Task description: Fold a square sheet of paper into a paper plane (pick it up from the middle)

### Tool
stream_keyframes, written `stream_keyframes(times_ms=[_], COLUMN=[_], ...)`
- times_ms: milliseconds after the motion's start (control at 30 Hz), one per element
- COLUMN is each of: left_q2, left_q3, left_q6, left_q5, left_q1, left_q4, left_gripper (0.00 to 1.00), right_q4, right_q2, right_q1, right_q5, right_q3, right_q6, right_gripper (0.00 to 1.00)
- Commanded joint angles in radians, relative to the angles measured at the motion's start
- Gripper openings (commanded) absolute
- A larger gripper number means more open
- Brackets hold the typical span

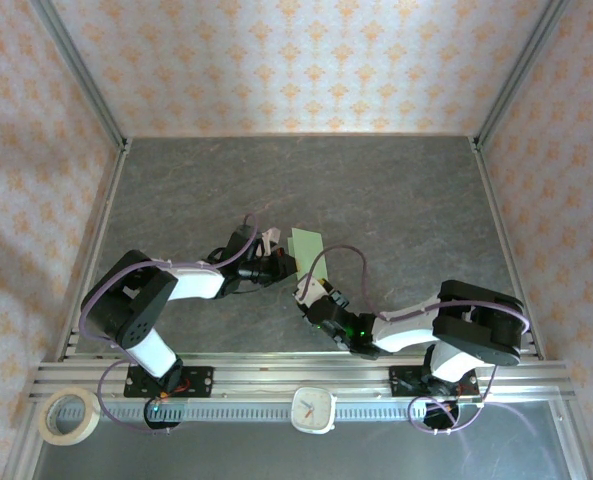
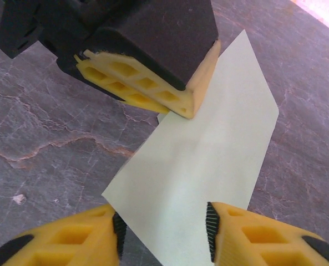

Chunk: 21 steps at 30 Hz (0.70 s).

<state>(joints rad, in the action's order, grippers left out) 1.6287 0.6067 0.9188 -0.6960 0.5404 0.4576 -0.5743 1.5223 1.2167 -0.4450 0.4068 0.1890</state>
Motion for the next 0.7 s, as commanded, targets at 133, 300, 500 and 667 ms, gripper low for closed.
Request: stream_keyframes(times_ms=[133,300,500,667], left_q2=[-0.012,-0.01,-0.008,-0.01], left_q3=[0.02,0.023,0.021,0.017], left_q6=[-0.003,-0.007,-0.008,-0.009], left_q5=[-0.005,-0.004,-0.004,-0.004], left_q1=[-0.005,-0.004,-0.005,-0.005], left_q4=[-0.024,-0.029,-0.032,-0.032], left_gripper=[0.0,0.0,0.0,0.0], right_q4=[-0.041,-0.052,-0.082,-0.085], right_q2=[-0.04,-0.051,-0.057,-0.043], right_q1=[0.006,0.006,0.007,0.007], right_q5=[-0.037,-0.02,0.004,-0.001], right_q3=[-0.028,-0.033,-0.028,-0.024], right_q6=[0.009,-0.002,-0.009,-0.01], right_gripper=[0.33,0.32,0.33,0.31])
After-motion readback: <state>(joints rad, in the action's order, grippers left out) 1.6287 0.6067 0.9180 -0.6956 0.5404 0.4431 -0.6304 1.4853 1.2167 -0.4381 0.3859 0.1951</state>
